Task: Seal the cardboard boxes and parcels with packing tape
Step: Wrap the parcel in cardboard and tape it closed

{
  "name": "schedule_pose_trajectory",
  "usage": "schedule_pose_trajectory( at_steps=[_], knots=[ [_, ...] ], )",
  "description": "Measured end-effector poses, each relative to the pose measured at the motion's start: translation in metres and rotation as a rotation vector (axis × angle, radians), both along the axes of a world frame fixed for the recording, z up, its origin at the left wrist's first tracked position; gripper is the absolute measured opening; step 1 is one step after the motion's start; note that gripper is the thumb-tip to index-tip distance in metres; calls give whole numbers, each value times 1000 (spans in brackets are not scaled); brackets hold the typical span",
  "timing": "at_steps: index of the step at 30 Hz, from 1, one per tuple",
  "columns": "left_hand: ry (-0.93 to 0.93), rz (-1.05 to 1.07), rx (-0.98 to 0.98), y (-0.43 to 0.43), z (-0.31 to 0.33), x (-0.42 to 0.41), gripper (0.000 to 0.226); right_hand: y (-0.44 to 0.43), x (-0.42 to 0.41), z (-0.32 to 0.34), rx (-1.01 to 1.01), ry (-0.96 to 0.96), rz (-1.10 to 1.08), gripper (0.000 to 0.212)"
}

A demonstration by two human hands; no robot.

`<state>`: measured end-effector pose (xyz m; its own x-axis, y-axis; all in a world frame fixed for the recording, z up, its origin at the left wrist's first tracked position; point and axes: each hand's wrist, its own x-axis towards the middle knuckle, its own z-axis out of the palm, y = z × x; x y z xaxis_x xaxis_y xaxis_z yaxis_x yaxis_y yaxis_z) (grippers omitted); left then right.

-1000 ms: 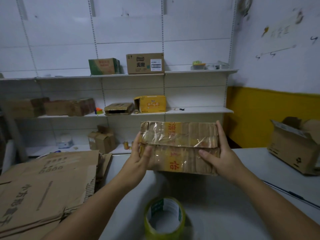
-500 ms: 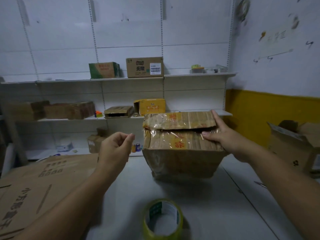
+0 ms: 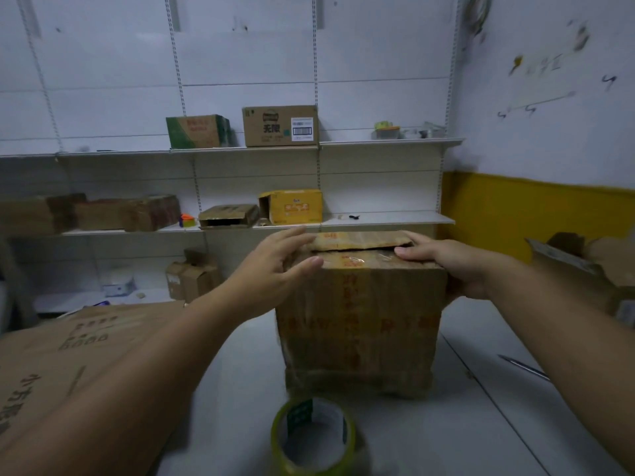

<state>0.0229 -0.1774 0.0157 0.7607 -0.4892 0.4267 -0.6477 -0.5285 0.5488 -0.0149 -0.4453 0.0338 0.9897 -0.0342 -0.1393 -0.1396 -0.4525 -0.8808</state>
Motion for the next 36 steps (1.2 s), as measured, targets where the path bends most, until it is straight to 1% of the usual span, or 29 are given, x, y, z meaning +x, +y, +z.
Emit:
schedule_pose_trajectory(
  at_steps=[2,4,7,10,13,15,18,19,20,22,23,24,25,26,27,28,29,30,32,33,36],
  knots=[
    [9,23,-1,-2,-1,1,73,-1,4,-4,23,-3,-22,41],
    [3,42,44,-1,-2,2,80,-1,7,-8,52,-17,-42,40],
    [-23,45,136,2,-2,4,79,-1,8,-13,83,-47,-50,28],
    [-38,27,231,8,4,6,84,-2,5,-14,95,-63,-48,16],
    [-81,8,219,11,6,3,90,-3,-1,-11,96,-104,-17,10],
    [-154,14,184,11,4,0,89,-2,-6,-7,108,-158,-3,18],
    [-394,25,209,14,-4,1,95,1,-10,-6,153,-248,-27,43],
    [-447,36,224,16,-8,4,93,3,-9,-9,160,-280,-25,51],
    [-426,46,209,18,-12,6,89,5,-9,-14,164,-314,-19,58],
    [-224,47,80,20,-22,7,81,10,-8,-27,172,-401,-2,63],
    [-147,31,-18,20,-29,7,74,13,-7,-36,184,-451,3,62],
    [-117,20,-137,18,-34,3,70,16,-8,-44,199,-506,14,62],
    [-74,7,-280,16,-39,-2,70,20,-8,-52,202,-559,28,61],
    [15,-11,-452,14,-47,-4,73,23,-8,-62,191,-604,44,61],
    [162,-20,-618,13,-54,-5,78,26,-9,-72,165,-625,57,61],
    [321,-14,-738,14,-64,-3,79,27,-10,-83,132,-620,60,62],
    [440,-14,-793,14,-74,0,77,28,-11,-95,106,-599,55,63],
    [492,-15,-775,16,-83,3,71,29,-10,-108,90,-568,41,64],
    [514,-18,-686,16,-95,7,55,32,-11,-132,80,-521,-7,66],
    [515,-19,-666,15,-100,10,53,32,-10,-142,71,-511,-52,67],
    [471,4,-604,6,-111,6,61,28,-5,-162,-71,-426,-167,74]
  ],
)
